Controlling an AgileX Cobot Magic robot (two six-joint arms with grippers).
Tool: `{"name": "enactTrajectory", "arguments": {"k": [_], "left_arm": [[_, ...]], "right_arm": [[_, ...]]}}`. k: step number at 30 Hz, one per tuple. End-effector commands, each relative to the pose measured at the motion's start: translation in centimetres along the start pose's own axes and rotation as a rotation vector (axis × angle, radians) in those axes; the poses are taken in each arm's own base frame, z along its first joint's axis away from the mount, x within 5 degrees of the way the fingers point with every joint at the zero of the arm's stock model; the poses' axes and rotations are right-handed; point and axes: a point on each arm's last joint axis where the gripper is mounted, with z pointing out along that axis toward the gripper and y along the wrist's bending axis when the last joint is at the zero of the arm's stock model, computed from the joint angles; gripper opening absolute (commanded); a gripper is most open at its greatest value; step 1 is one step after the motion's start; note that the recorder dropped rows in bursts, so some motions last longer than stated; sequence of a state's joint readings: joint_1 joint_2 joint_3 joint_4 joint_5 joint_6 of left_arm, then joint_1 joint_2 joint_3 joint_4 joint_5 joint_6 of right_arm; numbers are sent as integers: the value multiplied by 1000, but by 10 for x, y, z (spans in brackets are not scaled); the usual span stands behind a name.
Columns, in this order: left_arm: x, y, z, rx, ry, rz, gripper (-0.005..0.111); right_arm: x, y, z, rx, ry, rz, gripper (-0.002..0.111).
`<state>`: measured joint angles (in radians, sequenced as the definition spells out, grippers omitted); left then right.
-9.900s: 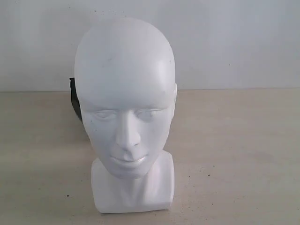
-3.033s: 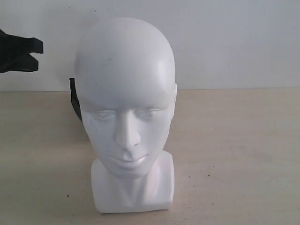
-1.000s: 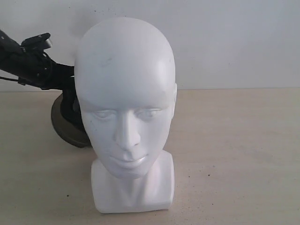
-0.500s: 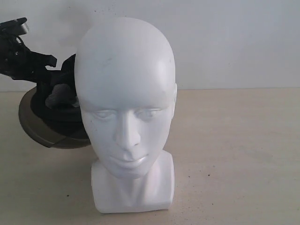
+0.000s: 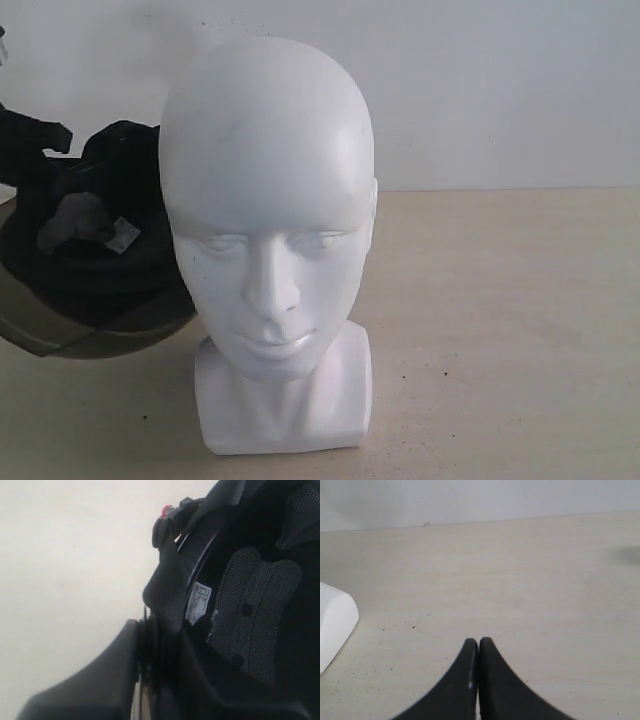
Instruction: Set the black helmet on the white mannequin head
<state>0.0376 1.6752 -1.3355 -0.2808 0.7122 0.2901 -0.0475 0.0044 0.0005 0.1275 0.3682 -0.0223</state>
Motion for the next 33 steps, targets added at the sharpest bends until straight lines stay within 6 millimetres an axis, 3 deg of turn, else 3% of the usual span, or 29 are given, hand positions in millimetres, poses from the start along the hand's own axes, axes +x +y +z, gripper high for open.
{"name": "enactTrajectory", "arguments": {"k": [1,10,19,28,33], "left_arm": [[15,1,-41,-23,-139,-99,4],[91,-8,-82,-47,-164,-149,4],[153,-13,-97,-108,-106,-150,4],[163,-9,-91,-146,-102,-138,4],[159,-4,-69,-145,-64,-148,4]], "right_arm": [[-1,0,0,4,-18,-8,0],[-1,0,0,4,-18,-8,0],[-1,0,0,4,-18,-8,0],[-1,0,0,4,-18,-8,0],[-1,0,0,4,-18,-8,0]]}}
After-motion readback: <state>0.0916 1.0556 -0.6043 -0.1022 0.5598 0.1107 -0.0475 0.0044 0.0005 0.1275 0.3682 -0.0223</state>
